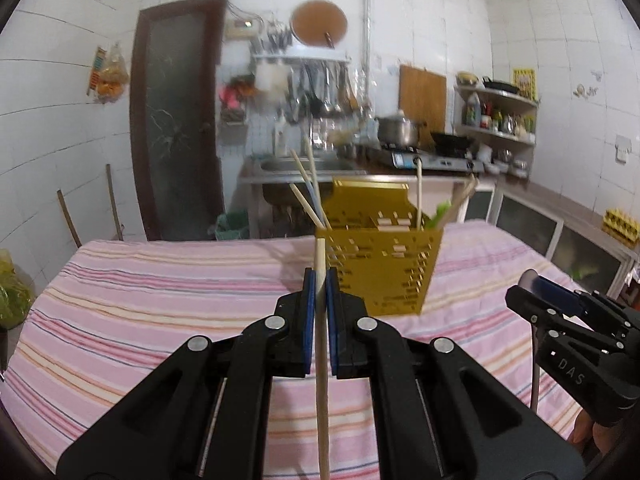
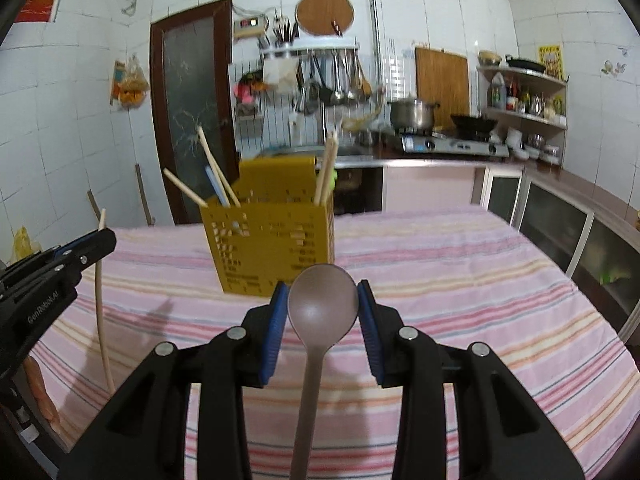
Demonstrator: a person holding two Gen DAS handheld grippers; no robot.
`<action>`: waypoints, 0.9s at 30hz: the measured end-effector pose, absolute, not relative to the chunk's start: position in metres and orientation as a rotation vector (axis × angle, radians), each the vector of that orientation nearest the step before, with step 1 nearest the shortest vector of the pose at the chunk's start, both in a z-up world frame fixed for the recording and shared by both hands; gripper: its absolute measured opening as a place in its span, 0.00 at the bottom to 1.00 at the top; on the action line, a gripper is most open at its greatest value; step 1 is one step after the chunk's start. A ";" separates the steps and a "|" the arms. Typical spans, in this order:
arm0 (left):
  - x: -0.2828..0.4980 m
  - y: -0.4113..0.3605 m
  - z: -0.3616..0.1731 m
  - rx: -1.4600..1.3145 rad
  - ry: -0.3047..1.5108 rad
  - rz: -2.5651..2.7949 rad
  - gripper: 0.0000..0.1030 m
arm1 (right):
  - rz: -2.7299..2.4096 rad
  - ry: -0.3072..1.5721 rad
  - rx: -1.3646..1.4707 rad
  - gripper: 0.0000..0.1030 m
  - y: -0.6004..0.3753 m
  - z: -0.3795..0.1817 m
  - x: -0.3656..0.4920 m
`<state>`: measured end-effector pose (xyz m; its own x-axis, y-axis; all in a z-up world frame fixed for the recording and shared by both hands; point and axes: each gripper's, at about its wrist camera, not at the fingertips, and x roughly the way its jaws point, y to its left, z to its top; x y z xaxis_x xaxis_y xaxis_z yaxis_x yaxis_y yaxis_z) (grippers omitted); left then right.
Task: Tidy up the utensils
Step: 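Lift the spoon and chopstick and carry both tools over the yellow holder, then lower the held spoon and chopstick into the yellow holder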
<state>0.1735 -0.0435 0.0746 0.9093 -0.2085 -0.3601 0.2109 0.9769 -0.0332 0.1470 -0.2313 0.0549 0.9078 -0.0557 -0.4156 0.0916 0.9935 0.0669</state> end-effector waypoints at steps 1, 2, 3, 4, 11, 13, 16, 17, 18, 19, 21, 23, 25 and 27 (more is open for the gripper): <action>0.172 -0.041 0.077 0.003 0.355 -0.212 0.04 | -0.077 0.409 0.082 0.35 -0.231 0.057 0.147; 0.171 -0.039 0.080 0.001 0.339 -0.208 0.04 | -0.080 0.387 0.077 0.35 -0.230 0.059 0.146; 0.171 -0.038 0.082 0.001 0.325 -0.202 0.04 | -0.082 0.371 0.075 0.35 -0.229 0.060 0.145; 0.171 -0.037 0.084 0.002 0.322 -0.202 0.04 | -0.083 0.353 0.073 0.35 -0.228 0.062 0.146; 0.176 -0.032 0.091 -0.011 0.312 -0.208 0.04 | -0.068 0.309 0.064 0.35 -0.224 0.067 0.152; 0.178 -0.033 0.093 -0.013 0.310 -0.213 0.04 | -0.066 0.304 0.062 0.35 -0.223 0.069 0.153; 0.179 -0.034 0.099 -0.007 0.303 -0.222 0.04 | -0.059 0.302 0.063 0.35 -0.222 0.071 0.155; 0.179 -0.034 0.101 -0.005 0.299 -0.223 0.04 | -0.054 0.304 0.063 0.35 -0.223 0.072 0.156; 0.179 -0.034 0.104 -0.006 0.297 -0.227 0.04 | -0.050 0.305 0.061 0.35 -0.223 0.073 0.156; 0.180 -0.034 0.107 -0.007 0.295 -0.232 0.04 | -0.049 0.300 0.059 0.35 -0.223 0.075 0.157; 0.180 -0.035 0.113 -0.014 0.290 -0.240 0.04 | -0.046 0.301 0.052 0.35 -0.223 0.079 0.159; 0.182 -0.035 0.121 -0.021 0.285 -0.250 0.04 | -0.041 0.290 0.047 0.35 -0.223 0.085 0.161; 0.183 -0.038 0.133 -0.019 0.265 -0.258 0.04 | -0.041 0.266 0.045 0.35 -0.224 0.094 0.165; 0.186 -0.041 0.148 -0.008 0.232 -0.260 0.04 | -0.042 0.238 0.047 0.35 -0.225 0.107 0.172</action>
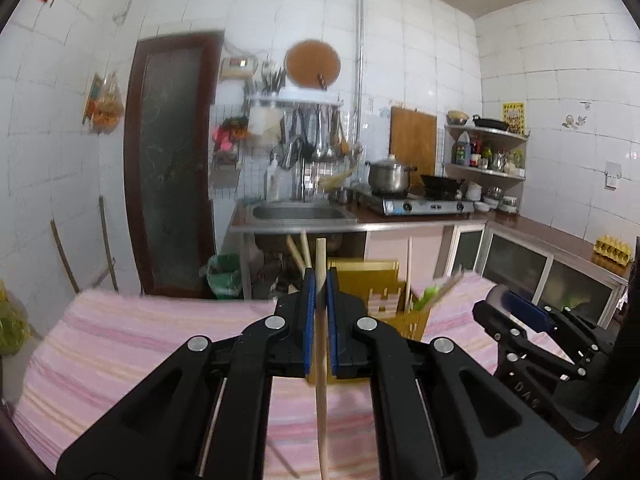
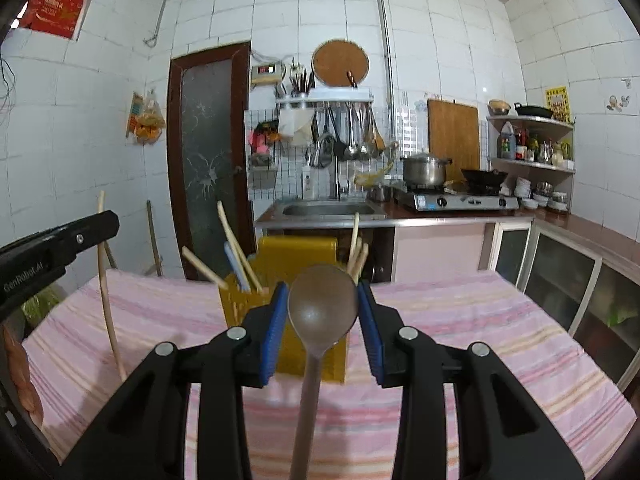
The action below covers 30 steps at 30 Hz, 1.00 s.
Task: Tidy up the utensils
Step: 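Lower the held spoon and chopstick into the yellow holder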
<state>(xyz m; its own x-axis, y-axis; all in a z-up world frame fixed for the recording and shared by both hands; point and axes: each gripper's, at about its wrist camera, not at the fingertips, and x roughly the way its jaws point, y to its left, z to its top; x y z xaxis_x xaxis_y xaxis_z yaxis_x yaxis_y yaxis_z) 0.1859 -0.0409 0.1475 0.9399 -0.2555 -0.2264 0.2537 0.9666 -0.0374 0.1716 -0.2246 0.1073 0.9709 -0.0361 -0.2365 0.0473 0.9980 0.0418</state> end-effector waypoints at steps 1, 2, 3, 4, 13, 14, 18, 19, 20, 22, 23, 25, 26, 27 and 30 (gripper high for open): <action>0.188 -0.042 0.158 -0.008 0.215 -0.264 0.04 | -0.042 0.219 0.049 0.35 -0.225 0.116 0.176; 0.191 -0.044 0.169 -0.014 0.202 -0.270 0.04 | -0.045 0.201 0.050 0.35 -0.225 0.123 0.180; 0.195 -0.046 0.177 -0.017 0.193 -0.273 0.04 | -0.051 0.181 0.049 0.35 -0.225 0.130 0.184; 0.199 -0.048 0.186 -0.021 0.181 -0.274 0.04 | -0.060 0.155 0.048 0.35 -0.225 0.140 0.191; 0.257 -0.069 0.228 -0.034 0.094 -0.272 0.04 | -0.113 0.056 0.134 0.35 -0.223 0.165 0.253; 0.262 -0.071 0.227 -0.034 0.091 -0.270 0.04 | -0.118 0.048 0.133 0.35 -0.222 0.164 0.261; 0.292 -0.078 0.215 -0.030 0.073 -0.258 0.04 | -0.147 0.026 0.113 0.34 -0.218 0.152 0.287; 0.300 -0.080 0.212 -0.027 0.070 -0.256 0.04 | -0.160 0.019 0.106 0.34 -0.217 0.149 0.292; 0.306 -0.081 0.209 -0.030 0.069 -0.256 0.04 | -0.175 0.011 0.100 0.34 -0.217 0.145 0.298; 0.320 -0.082 0.202 -0.043 0.074 -0.260 0.04 | -0.192 0.010 0.103 0.34 -0.219 0.140 0.308; 0.326 -0.083 0.197 -0.047 0.077 -0.260 0.04 | -0.200 0.011 0.103 0.34 -0.220 0.137 0.313; 0.334 -0.084 0.189 -0.052 0.082 -0.259 0.04 | -0.225 0.007 0.089 0.34 -0.221 0.133 0.321; 0.338 -0.083 0.185 -0.056 0.087 -0.260 0.04 | -0.243 0.001 0.076 0.34 -0.220 0.131 0.325; 0.343 -0.083 0.181 -0.062 0.093 -0.262 0.04 | -0.256 -0.005 0.065 0.34 -0.220 0.129 0.327; 0.353 -0.087 0.170 -0.055 0.107 -0.263 0.04 | -0.280 -0.010 0.054 0.34 -0.220 0.124 0.333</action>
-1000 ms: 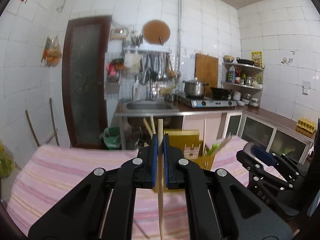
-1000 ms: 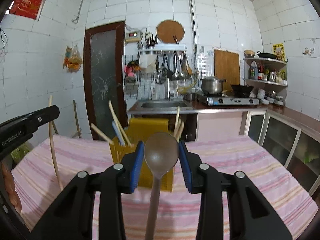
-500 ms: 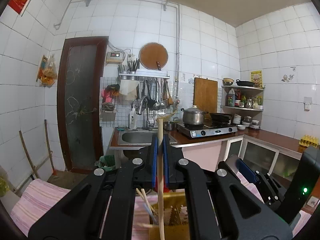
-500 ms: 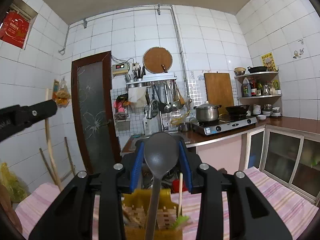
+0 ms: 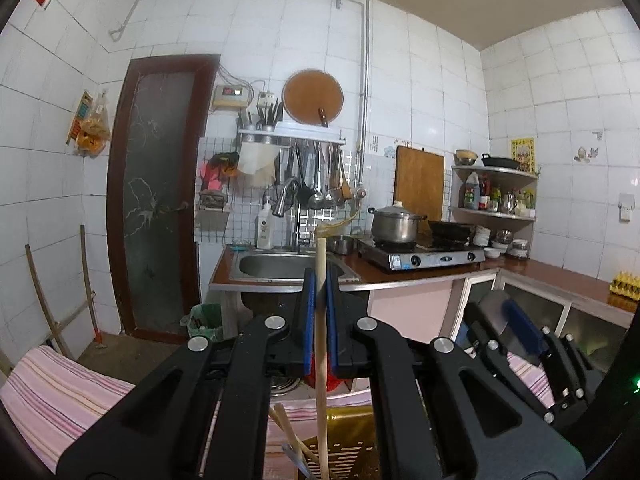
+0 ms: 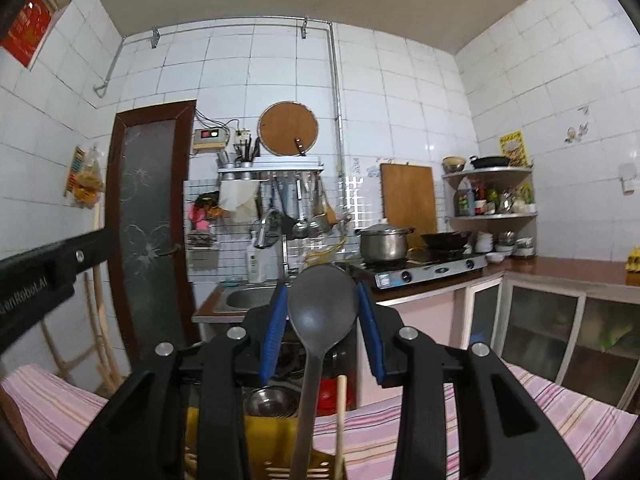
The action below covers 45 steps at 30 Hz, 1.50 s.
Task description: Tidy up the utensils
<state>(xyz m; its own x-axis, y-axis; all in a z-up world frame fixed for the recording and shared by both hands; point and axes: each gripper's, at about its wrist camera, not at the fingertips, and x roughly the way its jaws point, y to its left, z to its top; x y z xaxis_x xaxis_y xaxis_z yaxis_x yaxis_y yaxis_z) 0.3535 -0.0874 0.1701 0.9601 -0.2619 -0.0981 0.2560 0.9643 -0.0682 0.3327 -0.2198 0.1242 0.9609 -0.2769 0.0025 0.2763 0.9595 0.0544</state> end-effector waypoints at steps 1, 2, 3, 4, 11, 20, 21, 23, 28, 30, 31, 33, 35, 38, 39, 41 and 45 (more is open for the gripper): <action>0.355 -0.088 0.166 -0.050 0.108 -0.260 0.04 | -0.287 -0.011 0.053 0.34 -0.221 0.122 0.334; 0.357 -0.088 0.162 -0.050 0.109 -0.257 0.04 | -0.294 -0.018 0.049 0.34 -0.221 0.122 0.335; 0.359 -0.087 0.159 -0.051 0.116 -0.259 0.04 | -0.305 -0.025 0.040 0.34 -0.220 0.120 0.335; 0.360 -0.085 0.156 -0.051 0.121 -0.259 0.04 | -0.308 -0.026 0.035 0.34 -0.220 0.119 0.336; 0.369 -0.076 0.140 -0.021 0.161 -0.264 0.04 | -0.290 -0.010 -0.013 0.35 -0.215 0.106 0.338; 0.369 -0.055 0.144 -0.042 0.235 -0.255 0.36 | -0.226 0.086 -0.074 0.64 -0.215 0.105 0.330; 0.364 -0.053 0.149 -0.036 0.226 -0.246 0.49 | -0.229 0.097 -0.077 0.64 -0.216 0.109 0.328; 0.350 -0.048 0.161 -0.025 0.200 -0.231 0.60 | -0.237 0.127 -0.077 0.65 -0.219 0.118 0.320; 0.293 -0.027 0.191 0.011 0.139 -0.181 0.95 | -0.233 0.176 -0.072 0.83 -0.230 0.140 0.282; 0.268 -0.018 0.195 0.012 0.140 -0.154 0.95 | -0.227 0.186 -0.069 0.90 -0.233 0.145 0.254; 0.258 -0.013 0.196 0.006 0.163 -0.152 0.95 | -0.223 0.198 -0.064 0.93 -0.234 0.146 0.238; 0.239 -0.002 0.190 -0.022 0.224 -0.159 0.95 | -0.201 0.224 -0.047 0.96 -0.235 0.143 0.212; 0.217 0.008 0.178 -0.053 0.254 -0.149 0.95 | -0.180 0.252 -0.034 0.96 -0.234 0.136 0.186; 0.180 0.015 0.146 -0.041 0.290 -0.120 0.95 | -0.150 0.296 -0.028 0.96 -0.230 0.116 0.147; 0.171 0.015 0.136 -0.035 0.304 -0.115 0.95 | -0.142 0.305 -0.028 0.96 -0.227 0.108 0.135; 0.147 0.015 0.114 -0.032 0.331 -0.117 0.95 | -0.124 0.326 -0.017 0.96 -0.225 0.092 0.110; 0.104 0.011 0.074 -0.036 0.357 -0.125 0.95 | -0.091 0.368 0.002 0.96 -0.219 0.056 0.070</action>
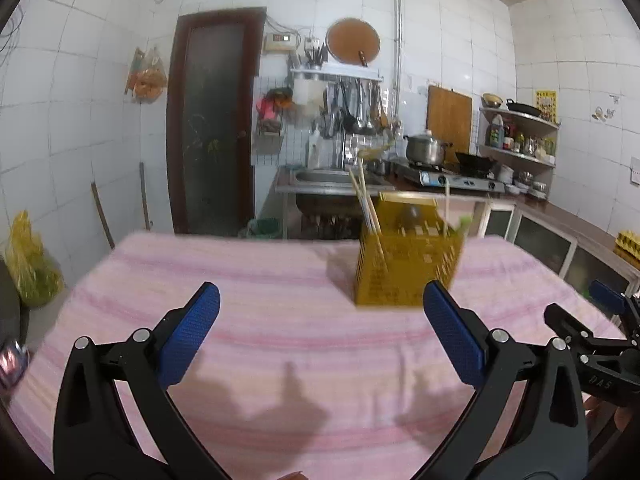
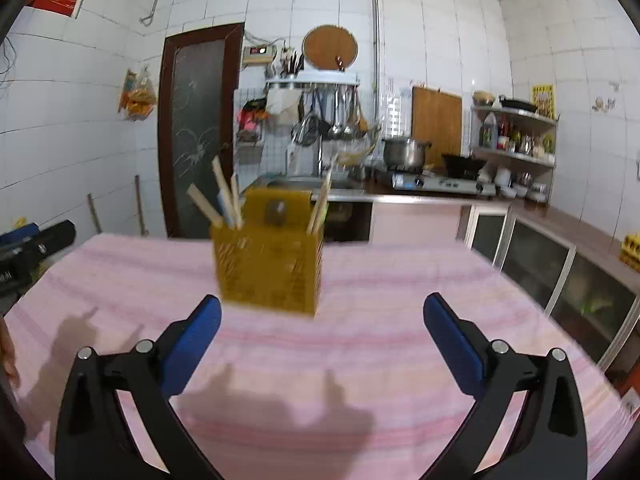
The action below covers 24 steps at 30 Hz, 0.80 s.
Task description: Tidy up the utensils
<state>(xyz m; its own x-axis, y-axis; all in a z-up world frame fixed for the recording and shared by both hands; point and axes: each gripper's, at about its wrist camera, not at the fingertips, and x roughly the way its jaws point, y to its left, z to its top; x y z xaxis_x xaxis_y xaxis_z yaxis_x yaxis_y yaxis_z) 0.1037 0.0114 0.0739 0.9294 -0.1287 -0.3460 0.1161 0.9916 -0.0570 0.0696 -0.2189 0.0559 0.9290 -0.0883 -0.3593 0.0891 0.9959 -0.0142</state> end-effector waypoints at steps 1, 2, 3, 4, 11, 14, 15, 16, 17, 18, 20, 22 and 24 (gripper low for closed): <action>0.096 0.010 0.067 -0.032 0.364 -0.125 0.95 | -0.093 0.375 -0.001 0.96 -0.218 0.049 0.064; 0.087 0.007 0.057 -0.021 0.372 -0.126 0.95 | -0.097 0.386 -0.011 0.96 -0.215 0.039 0.056; 0.080 0.005 0.049 -0.009 0.373 -0.125 0.95 | -0.096 0.391 -0.017 0.96 -0.213 0.033 0.050; 0.075 0.003 0.043 0.002 0.371 -0.119 0.95 | -0.094 0.399 -0.019 0.96 -0.212 0.027 0.044; 0.056 0.008 0.007 0.014 0.377 -0.077 0.95 | -0.102 0.385 0.011 0.96 -0.209 0.009 0.022; 0.051 0.016 0.005 -0.024 0.362 -0.074 0.95 | -0.110 0.346 0.024 0.96 -0.208 0.012 0.017; 0.049 0.017 0.006 -0.029 0.353 -0.074 0.95 | -0.111 0.336 0.031 0.96 -0.208 0.013 0.015; 0.050 0.017 0.009 -0.030 0.346 -0.074 0.95 | -0.115 0.325 0.038 0.96 -0.207 0.013 0.014; 0.048 0.016 0.009 -0.023 0.333 -0.073 0.95 | -0.117 0.321 0.039 0.96 -0.208 0.014 0.015; 0.049 0.014 0.011 -0.016 0.330 -0.072 0.95 | -0.120 0.317 0.039 0.96 -0.208 0.015 0.016; 0.049 0.011 0.009 0.002 0.336 -0.076 0.95 | -0.122 0.320 0.034 0.96 -0.208 0.012 0.017; 0.049 0.009 0.008 0.014 0.344 -0.078 0.95 | -0.126 0.316 0.031 0.96 -0.207 0.010 0.016; 0.050 0.007 0.007 0.026 0.355 -0.076 0.95 | -0.128 0.297 0.029 0.96 -0.206 0.011 0.012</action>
